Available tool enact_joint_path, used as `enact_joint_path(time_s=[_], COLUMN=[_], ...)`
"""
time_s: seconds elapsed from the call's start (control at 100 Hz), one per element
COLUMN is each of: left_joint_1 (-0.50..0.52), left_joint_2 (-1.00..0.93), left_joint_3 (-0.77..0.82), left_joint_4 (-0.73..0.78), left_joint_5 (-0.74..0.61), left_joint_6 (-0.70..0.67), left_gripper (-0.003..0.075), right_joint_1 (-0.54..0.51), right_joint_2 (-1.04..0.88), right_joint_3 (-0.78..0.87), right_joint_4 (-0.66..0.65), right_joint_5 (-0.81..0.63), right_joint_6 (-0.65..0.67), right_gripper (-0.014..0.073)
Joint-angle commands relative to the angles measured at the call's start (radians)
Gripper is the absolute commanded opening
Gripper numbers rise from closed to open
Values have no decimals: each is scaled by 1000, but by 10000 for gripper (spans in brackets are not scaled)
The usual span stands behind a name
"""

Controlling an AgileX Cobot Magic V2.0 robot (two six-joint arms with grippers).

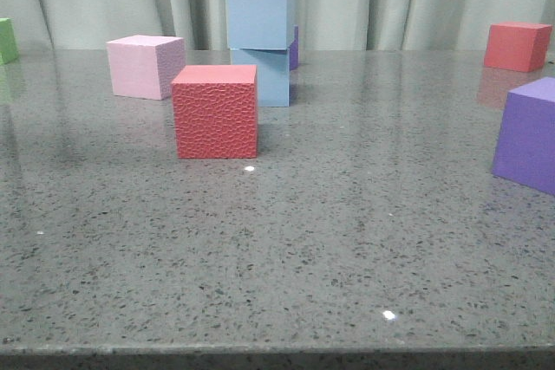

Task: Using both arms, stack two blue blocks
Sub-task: 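Raise the left gripper away from the stacked cubes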

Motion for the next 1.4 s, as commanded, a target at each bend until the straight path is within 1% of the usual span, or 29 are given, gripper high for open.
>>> enact_joint_path(time_s=[0.0,0.21,0.49,0.74,0.89,1.39], left_joint_1=[-6,-6,-6,-6,-6,-6], left_joint_2=[-90,-251,-455,-620,-669,-671], left_joint_3=[56,267,505,665,712,712], left_joint_4=[7,-7,-40,-50,-50,-50], left_joint_5=[-122,-226,-330,-352,-355,-354], left_joint_6=[-9,-9,-9,-9,-9,-9], left_gripper=[-18,-18,-18,-18,-18,-18], right_joint_1=[-2,-2,-2,-2,-2,-2], right_joint_2=[-38,-159,-293,-383,-394,-394], right_joint_3=[12,111,238,315,315,315], right_joint_4=[-71,-86,-97,-123,-124,-124], right_joint_5=[-78,-147,-176,-214,-209,-209], right_joint_6=[27,48,58,58,58,58], right_gripper=[-113,-113,-113,-113,-113,-113])
